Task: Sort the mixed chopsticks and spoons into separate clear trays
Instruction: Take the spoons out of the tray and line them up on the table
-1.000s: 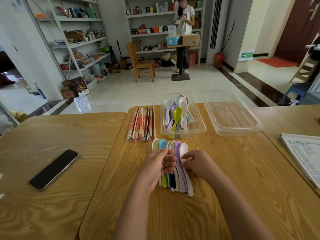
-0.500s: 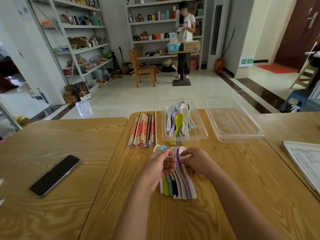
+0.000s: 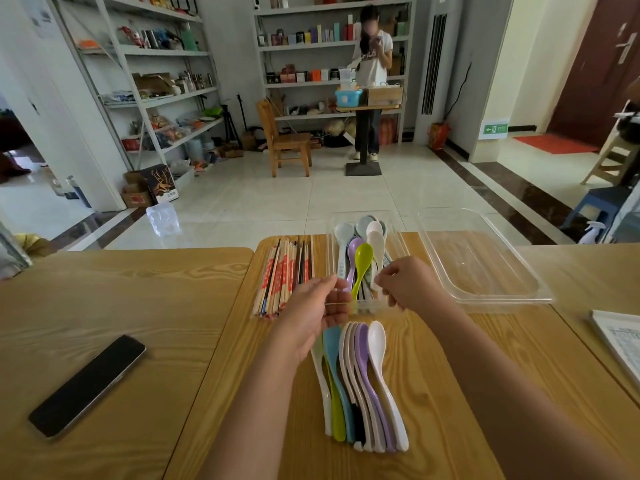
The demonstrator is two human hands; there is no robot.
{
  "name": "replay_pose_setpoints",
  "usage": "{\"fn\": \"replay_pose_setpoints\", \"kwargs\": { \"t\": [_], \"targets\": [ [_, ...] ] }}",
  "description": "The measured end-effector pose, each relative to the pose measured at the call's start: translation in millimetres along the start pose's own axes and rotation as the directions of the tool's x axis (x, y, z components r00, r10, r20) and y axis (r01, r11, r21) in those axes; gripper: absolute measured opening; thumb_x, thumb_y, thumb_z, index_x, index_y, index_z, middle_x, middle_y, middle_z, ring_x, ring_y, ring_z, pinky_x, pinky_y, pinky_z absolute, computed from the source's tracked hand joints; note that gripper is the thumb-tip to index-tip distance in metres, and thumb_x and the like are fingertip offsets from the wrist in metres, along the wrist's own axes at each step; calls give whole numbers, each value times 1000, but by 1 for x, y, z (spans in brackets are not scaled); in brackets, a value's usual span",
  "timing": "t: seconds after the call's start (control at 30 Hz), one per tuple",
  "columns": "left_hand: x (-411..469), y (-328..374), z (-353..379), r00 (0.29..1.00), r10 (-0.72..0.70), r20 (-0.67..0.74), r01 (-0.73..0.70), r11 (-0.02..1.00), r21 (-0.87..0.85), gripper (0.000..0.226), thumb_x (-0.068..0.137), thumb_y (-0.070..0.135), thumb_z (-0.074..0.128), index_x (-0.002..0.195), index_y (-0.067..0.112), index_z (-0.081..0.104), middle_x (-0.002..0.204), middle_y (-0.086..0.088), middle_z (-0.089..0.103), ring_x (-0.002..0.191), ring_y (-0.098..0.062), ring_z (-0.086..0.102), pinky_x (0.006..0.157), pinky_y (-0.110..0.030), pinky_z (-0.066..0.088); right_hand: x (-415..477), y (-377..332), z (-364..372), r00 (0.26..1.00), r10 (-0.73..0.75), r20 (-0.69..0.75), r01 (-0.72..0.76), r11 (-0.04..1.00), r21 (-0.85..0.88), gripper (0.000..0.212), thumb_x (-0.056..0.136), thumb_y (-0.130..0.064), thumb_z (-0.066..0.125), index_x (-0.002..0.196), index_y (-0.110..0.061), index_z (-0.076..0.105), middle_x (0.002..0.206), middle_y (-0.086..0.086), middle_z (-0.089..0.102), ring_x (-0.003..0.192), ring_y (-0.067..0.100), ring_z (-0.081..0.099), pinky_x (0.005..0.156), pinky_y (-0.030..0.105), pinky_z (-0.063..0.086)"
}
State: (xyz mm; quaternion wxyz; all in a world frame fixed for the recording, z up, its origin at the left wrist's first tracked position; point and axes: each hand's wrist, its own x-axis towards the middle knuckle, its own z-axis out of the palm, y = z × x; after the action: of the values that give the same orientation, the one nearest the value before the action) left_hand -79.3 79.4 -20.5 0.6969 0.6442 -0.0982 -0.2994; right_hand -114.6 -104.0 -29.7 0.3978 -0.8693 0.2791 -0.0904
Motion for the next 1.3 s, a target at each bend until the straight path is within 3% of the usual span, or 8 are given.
{"fn": "replay_pose_setpoints", "kwargs": {
  "t": [0.1, 0.23, 0.33, 0.53, 0.67, 0.77, 0.97, 1.3],
  "targets": [
    [21, 12, 3, 1000, 3, -7, -3, 1000, -7, 30, 104, 25, 45, 109, 3, 65, 86, -10, 68, 75, -19, 63, 67, -28, 54, 33, -5, 6, 996, 56, -64, -60, 996, -69, 10, 92, -11, 59, 95, -2, 63, 67, 10, 69, 46, 15, 64, 46, 25, 51],
    [41, 14, 7, 1000, -9, -5, 9, 999, -30, 29, 105, 25, 44, 103, 6, 66, 84, -9, 67, 75, -19, 62, 68, -28, 54, 55, -8, 20, 998, 52, -27, -57, 976, -212, 13, 92, -6, 50, 79, -8, 50, 67, 9, 63, 59, 23, 68, 57, 31, 57],
    [50, 9, 9, 1000, -16, 7, 17, 999, -45, 29, 105, 26, 44, 106, 6, 65, 86, -10, 68, 78, -20, 62, 70, -30, 54, 66, -2, 29, 997, 70, -29, -75, 966, -248, 6, 90, -4, 52, 85, -6, 54, 72, 8, 63, 68, 25, 69, 63, 34, 59],
    [54, 5, 8, 1000, -10, 23, 11, 997, -72, 30, 104, 26, 46, 109, 4, 65, 88, -11, 68, 77, -19, 63, 69, -29, 55, 75, 4, 34, 996, 74, -50, -84, 971, -226, 6, 86, -4, 55, 81, -6, 56, 73, 8, 61, 61, 20, 60, 47, 24, 44],
    [46, 10, 7, 1000, 12, 20, -10, 997, -71, 31, 104, 25, 45, 110, 2, 65, 86, -10, 68, 75, -19, 63, 66, -27, 54, 74, 1, 24, 991, 110, -77, -121, 979, -162, 20, 88, -2, 52, 72, -11, 46, 69, 6, 55, 68, 26, 64, 58, 33, 53],
    [35, 13, 9, 999, 31, 23, -30, 997, -67, 31, 104, 26, 45, 108, 3, 65, 86, -11, 68, 76, -20, 63, 66, -27, 55, 64, -1, 10, 987, 129, -94, -134, 989, -54, 7, 87, -3, 57, 79, -4, 57, 67, 9, 59, 62, 26, 63, 53, 30, 49],
    [-9, -8, 16, 999, 34, 11, -33, 997, -77, 30, 104, 26, 44, 107, 4, 65, 85, -10, 68, 75, -19, 64, 68, -29, 54, -40, 7, -20, 988, 150, 30, -151, 919, 364, 7, 89, -9, 70, 88, -3, 67, 65, 13, 60, 53, 19, 51, 50, 31, 42],
    [-65, -64, 26, 996, -82, -22, 79, 993, -92, 27, 104, 25, 44, 104, 6, 64, 80, -9, 68, 69, -17, 64, 63, -27, 54, -152, 66, 7, 948, 226, 223, -285, 914, 287, 8, 92, -18, 67, 96, -12, 69, 65, 3, 64, 50, 8, 53, 47, 19, 45]
  ]
}}
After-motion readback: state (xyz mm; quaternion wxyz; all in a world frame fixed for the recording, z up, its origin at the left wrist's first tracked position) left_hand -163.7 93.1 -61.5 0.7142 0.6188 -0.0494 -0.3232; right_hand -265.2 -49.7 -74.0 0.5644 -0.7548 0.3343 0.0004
